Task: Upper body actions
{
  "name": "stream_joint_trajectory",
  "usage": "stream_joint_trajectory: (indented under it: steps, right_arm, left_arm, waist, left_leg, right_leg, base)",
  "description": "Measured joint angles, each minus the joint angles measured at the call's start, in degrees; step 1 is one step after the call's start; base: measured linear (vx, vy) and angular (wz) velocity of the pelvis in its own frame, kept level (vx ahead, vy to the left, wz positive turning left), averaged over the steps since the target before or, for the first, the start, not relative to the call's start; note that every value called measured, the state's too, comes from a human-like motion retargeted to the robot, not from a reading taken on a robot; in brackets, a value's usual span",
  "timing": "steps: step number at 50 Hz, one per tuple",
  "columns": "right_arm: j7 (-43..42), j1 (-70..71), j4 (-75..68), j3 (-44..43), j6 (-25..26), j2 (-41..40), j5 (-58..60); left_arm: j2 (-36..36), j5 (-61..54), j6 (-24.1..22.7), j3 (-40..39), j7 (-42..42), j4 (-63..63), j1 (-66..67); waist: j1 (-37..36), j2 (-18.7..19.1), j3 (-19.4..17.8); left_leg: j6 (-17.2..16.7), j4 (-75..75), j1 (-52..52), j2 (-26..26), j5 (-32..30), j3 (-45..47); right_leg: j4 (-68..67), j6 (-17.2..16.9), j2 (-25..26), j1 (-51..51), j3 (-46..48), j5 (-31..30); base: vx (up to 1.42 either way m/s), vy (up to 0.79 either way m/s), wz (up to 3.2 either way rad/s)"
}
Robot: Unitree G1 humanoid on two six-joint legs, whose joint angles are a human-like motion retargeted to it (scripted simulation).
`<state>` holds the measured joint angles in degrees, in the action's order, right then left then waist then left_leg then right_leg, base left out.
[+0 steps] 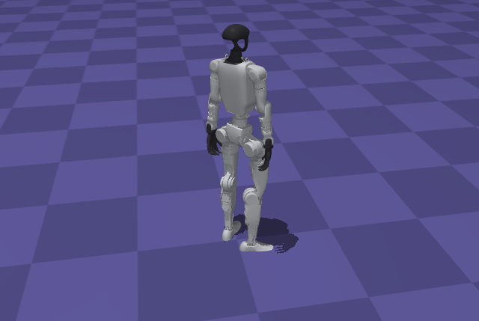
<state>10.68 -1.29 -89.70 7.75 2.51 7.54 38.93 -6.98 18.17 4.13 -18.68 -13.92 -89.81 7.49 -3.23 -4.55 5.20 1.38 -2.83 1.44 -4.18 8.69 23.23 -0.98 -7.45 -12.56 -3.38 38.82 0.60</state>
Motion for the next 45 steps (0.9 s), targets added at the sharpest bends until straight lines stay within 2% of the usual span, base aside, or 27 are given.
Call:
stream_joint_trajectory:
  steps: [6,7,10,13,17,23,29,33,37,45]
  right_arm:
    - [-0.92,0.26,1.41,0.31,-1.8,-0.48,1.83]
    - [-1.82,0.38,1.52,0.41,-2.3,-0.49,2.14]
    - [-5.7,0.34,1.87,0.83,-3.99,-0.58,2.73]
    - [-7.82,0.17,1.92,0.43,-5.18,-0.55,2.61]
    - [-7.45,-0.62,2.23,-1.68,-6.49,0.1,0.99]
    - [-7.2,-1.06,2.16,-4.68,-6.45,1.84,-4.02]
    - [-5.22,-1.97,1.96,-7.11,-5.83,2.34,-10.26]
    - [-4.9,-3.37,0.84,-7.46,-5.44,1.71,-12.36]
    - [-3.9,-4.12,-0.32,-8.05,-4.94,0.89,-13.13]
    - [-3.09,-4.41,0.3,-7.67,-4.57,0.4,-13.49]
  left_arm:
    - [-0.46,-0.53,0.02,0.07,0.57,-0.5,-0.99]
    - [-0.6,-0.5,0.05,0.14,0.74,-0.74,-1.37]
    - [-1.14,-0.25,0.29,0.38,0.95,-1.23,-2.19]
    - [-1.98,0.05,0.62,1.13,0.51,-1.63,-3.14]
    - [-2.58,-0.2,0.64,2.76,1.07,-2.41,-4.78]
    - [-3.21,0.0,0.6,6.91,-2.05,-1.73,-7.97]
    - [-3.37,0.54,0.06,9.96,-0.66,0.26,-11.25]
    - [-2.87,-0.03,-0.72,10.37,-0.38,1.92,-11.66]
    - [-2.02,-0.95,-1.61,10.38,-0.06,2.96,-11.55]
    - [-0.43,-0.68,-2.03,8.7,-0.12,1.16,-8.45]
  waist:
    - [-1.36,1.11,-0.26]
    - [-1.69,1.64,-0.31]
    - [-1.6,3.8,-0.33]
    - [-0.23,4.45,-1.24]
    - [1.58,4.34,-3.44]
    - [7.25,4.75,-7.91]
    - [12.44,6.92,-12.38]
    - [14.51,8.33,-12.67]
    - [14.75,8.54,-12.65]
    - [12.54,6.64,-10.36]
  left_leg:
    - [1.26,-0.62,-0.91,-0.08,0.7,-0.83]
    - [1.47,-0.78,-1.15,0.38,0.77,-0.95]
    - [1.76,-1.29,-1.81,2.72,0.62,-2.19]
    - [2.11,-2.0,-1.65,3.68,0.44,-3.07]
    - [3.01,-3.02,-0.8,3.28,0.47,-5.1]
    - [4.26,-3.89,1.35,2.84,0.32,-6.64]
    - [5.13,-3.97,3.19,4.67,-0.44,-9.35]
    - [5.29,-3.72,3.14,6.09,-0.9,-10.72]
    - [5.35,-3.88,3.15,6.28,-0.86,-11.25]
    - [4.9,-4.08,3.5,4.02,0.25,-9.6]
  right_leg:
    - [-6.57,2.0,-1.64,3.17,-3.33,-0.73]
    - [-8.91,3.27,-1.65,4.36,-4.72,-0.57]
    - [-17.33,9.88,-0.56,8.1,-8.26,1.43]
    - [-23.12,12.03,0.62,10.71,-9.57,3.72]
    - [-22.82,12.63,3.23,14.58,-10.41,3.69]
    - [-13.18,14.01,5.36,23.21,-9.53,2.84]
    - [-5.85,16.65,6.76,32.8,-11.92,3.81]
    - [-4.38,17.64,7.13,37.15,-14.03,3.38]
    - [-4.33,17.79,6.96,37.34,-16.19,2.97]
    - [-5.57,14.55,5.39,25.23,-14.04,1.84]
  base:
    - [0.04,0.2,-0.05]
    - [0.0,0.17,-0.19]
    - [0.01,0.17,0.04]
    - [0.03,0.07,0.45]
    - [0.02,0.04,0.5]
    - [-0.03,0.04,0.55]
    - [-0.06,0.02,0.51]
    - [0.01,-0.01,0.31]
    - [0.01,-0.01,0.05]
    - [0.04,-0.03,-0.13]
